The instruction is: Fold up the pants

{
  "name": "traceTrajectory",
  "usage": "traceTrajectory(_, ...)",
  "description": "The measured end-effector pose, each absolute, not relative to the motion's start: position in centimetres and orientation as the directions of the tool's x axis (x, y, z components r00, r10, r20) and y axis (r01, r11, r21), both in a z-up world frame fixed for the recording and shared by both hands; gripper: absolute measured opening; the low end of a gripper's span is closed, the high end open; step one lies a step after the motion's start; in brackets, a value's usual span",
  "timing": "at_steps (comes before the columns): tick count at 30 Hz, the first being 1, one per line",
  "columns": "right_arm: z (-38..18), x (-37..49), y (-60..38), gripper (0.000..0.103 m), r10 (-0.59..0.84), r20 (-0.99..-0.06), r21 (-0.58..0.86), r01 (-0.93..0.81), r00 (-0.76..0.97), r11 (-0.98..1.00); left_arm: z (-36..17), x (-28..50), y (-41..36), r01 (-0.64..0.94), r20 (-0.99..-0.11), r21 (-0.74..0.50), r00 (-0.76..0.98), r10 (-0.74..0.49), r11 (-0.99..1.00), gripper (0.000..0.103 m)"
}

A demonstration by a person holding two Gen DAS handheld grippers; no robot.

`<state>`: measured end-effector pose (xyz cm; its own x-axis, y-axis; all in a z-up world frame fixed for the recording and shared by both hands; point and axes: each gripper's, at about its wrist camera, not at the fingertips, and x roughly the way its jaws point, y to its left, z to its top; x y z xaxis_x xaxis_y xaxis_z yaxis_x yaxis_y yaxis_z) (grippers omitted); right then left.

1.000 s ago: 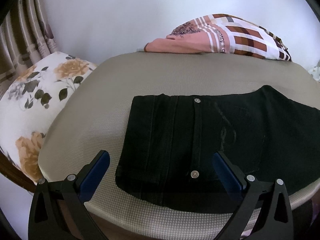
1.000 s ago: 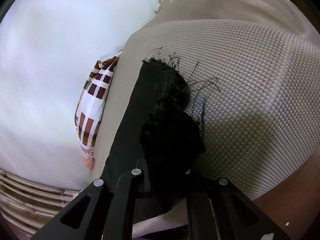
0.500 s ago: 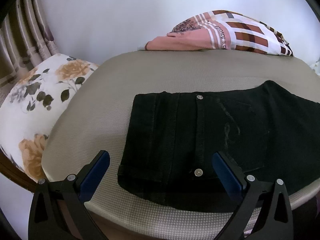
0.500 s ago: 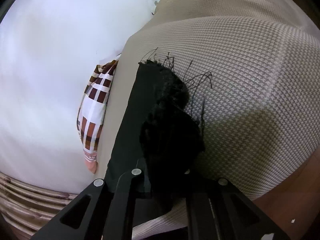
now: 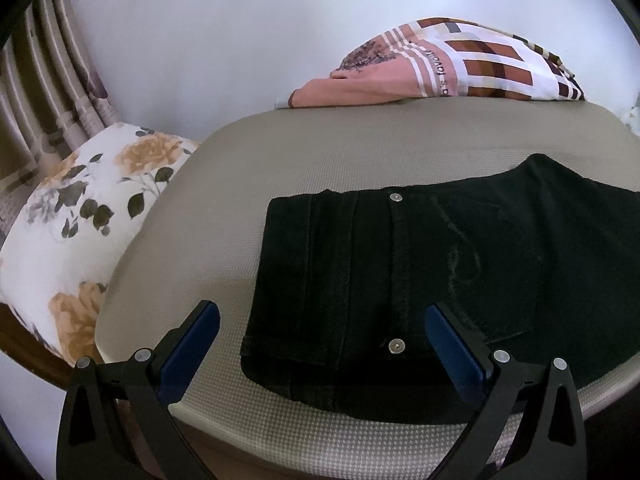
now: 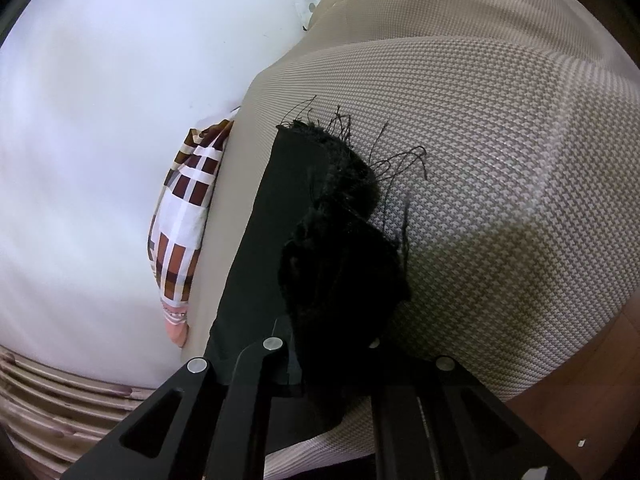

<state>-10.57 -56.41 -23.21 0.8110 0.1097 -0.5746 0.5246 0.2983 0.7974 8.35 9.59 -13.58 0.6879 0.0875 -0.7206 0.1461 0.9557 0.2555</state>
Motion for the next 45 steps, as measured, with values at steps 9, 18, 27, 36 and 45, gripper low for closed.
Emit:
traceTrajectory(9,-23.3,-10.4,-56.5,0.008,0.109,-0.575,0.797,0.525,0.811,0.299,-13.3,8.2,9.3,0.146,-0.714,0.267,0.693,0.094,0.952,0.102)
traceTrajectory(18,-23.4,-10.4,-56.6,0.008,0.109,-0.574,0.798,0.525,0.811,0.297,-13.0,8.0,9.1,0.149,-0.706,0.275,0.702,0.094,0.95,0.102)
traceTrajectory(27,-23.4,-10.4,-56.6,0.007,0.108,-0.574,0.797,0.524,0.811,0.299,-12.7,7.8,8.9,0.15,-0.703,0.272,0.705,0.09,0.951,0.102)
traceTrajectory(36,-23.4,-10.3,-56.7,0.007,0.108,-0.575,0.797,0.525,0.811,0.299,-12.5,7.6,8.5,0.155,-0.701,0.277,0.708,0.09,0.948,0.102)
traceTrajectory(45,-23.4,-10.0,-57.0,0.008,0.109,-0.579,0.794,0.528,0.808,0.302,-12.8,7.8,8.6,0.148,-0.711,0.276,0.696,0.098,0.95,0.102)
